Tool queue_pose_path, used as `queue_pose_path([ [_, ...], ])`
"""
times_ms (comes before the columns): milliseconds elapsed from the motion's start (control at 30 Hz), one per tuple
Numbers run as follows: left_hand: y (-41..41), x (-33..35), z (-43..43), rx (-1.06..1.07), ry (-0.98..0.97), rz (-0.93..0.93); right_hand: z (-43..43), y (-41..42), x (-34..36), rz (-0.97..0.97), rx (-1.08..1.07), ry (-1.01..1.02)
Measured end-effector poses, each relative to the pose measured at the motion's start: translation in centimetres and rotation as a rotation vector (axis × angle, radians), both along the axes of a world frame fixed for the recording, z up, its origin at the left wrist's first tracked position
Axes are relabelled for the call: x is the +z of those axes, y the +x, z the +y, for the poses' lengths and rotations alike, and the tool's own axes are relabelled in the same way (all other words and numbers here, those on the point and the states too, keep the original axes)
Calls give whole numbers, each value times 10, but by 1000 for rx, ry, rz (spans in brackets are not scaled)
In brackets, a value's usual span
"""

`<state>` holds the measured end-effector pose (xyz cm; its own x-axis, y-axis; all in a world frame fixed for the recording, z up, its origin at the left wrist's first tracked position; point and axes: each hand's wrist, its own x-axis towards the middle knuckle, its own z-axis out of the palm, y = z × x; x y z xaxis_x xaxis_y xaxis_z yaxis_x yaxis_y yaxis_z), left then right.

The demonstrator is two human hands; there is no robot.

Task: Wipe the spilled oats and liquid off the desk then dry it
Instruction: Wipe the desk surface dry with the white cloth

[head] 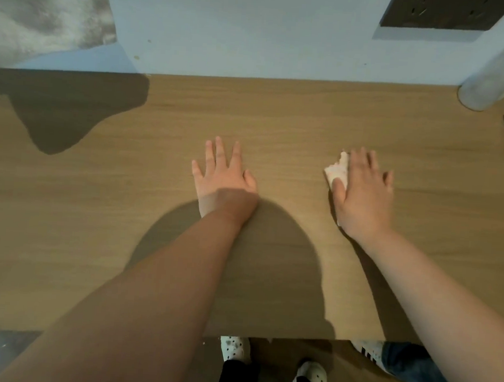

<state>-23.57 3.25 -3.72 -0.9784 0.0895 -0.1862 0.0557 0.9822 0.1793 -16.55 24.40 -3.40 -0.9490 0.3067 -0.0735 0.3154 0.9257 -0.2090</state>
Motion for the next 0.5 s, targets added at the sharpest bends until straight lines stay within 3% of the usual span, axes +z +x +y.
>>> queue_pose_path([
  [67,1,2,-2,9,47,21,-6,0,-2,77,-44,-20],
  [300,13,8,-6,5,128,9,-25,52,6,-107,361,12],
  [433,62,13,14,87,171,10,-8,107,6,-133,558,46],
  [500,97,15,31,33,193,11,17,121,5,-111,514,56],
])
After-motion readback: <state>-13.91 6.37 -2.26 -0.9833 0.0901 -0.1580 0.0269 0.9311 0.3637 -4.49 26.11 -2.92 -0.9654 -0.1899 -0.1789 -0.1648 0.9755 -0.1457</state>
